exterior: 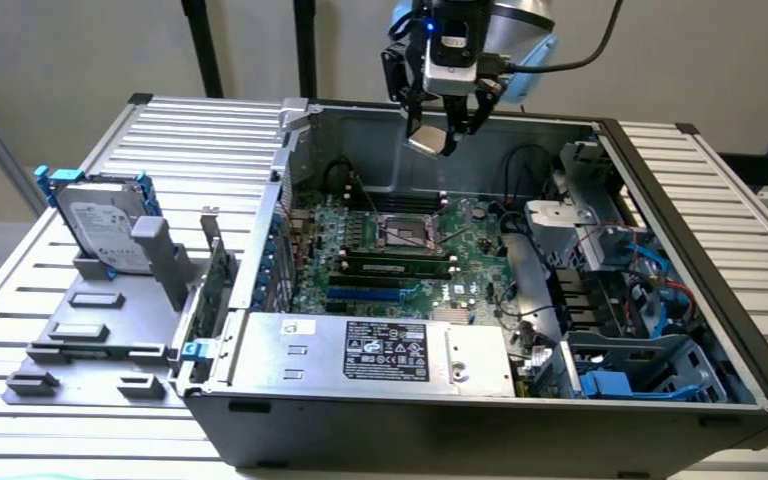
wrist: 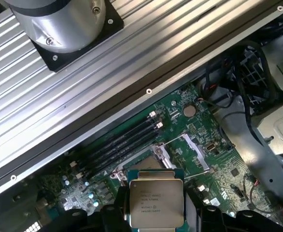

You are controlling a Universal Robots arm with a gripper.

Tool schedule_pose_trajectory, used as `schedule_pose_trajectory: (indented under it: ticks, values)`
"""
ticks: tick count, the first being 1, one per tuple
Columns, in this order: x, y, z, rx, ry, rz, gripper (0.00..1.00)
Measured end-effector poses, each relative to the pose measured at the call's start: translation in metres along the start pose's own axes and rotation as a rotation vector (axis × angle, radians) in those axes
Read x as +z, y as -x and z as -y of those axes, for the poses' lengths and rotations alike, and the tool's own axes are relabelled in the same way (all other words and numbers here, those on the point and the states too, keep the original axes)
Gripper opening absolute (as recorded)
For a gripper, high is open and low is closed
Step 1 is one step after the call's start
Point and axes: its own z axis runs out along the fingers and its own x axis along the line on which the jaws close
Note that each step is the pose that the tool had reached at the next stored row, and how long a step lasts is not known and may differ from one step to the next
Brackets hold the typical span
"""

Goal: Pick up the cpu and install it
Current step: 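Place the cpu into insertion slot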

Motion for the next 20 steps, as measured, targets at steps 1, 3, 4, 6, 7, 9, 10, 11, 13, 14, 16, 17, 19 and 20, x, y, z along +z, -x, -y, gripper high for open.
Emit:
schedule_pose_trajectory:
  ticks: [1,3,4,6,7,9,10,11,13,14,16,17,19,20]
  values:
    - [0.0002,0.0,0.0,0.019,0.0004,0.0013,0.55]
    - [0.0006,0.0,0.0,0.055,0.0009,0.0039,0.55]
    - [0.0008,0.0,0.0,0.073,0.0012,0.0051,0.55]
    - [0.0013,0.0,0.0001,0.109,0.0018,0.0076,0.55]
    - [0.0015,0.0,0.0001,0.127,0.0021,0.0089,0.55]
    - [0.0023,0.0001,0.0002,0.164,0.0027,0.0115,0.55]
    - [0.0026,0.0001,0.0002,0.182,0.0029,0.0128,0.55]
    - [0.003,0.0001,0.0002,0.2,0.0032,0.014,0.55]
    - [0.0039,0.0001,0.0003,0.236,0.0038,0.0165,0.55]
    - [0.0044,0.0001,0.0003,0.254,0.0042,0.0179,0.55]
    - [0.0053,0.0001,0.0004,0.291,0.0047,0.0204,0.55]
    - [0.0057,0.0001,0.0004,0.309,0.005,0.0217,0.55]
    - [0.0066,0.0001,0.0005,0.345,0.0057,0.0241,0.55]
    - [0.0071,0.0001,0.0005,0.364,0.0059,0.0255,0.55]
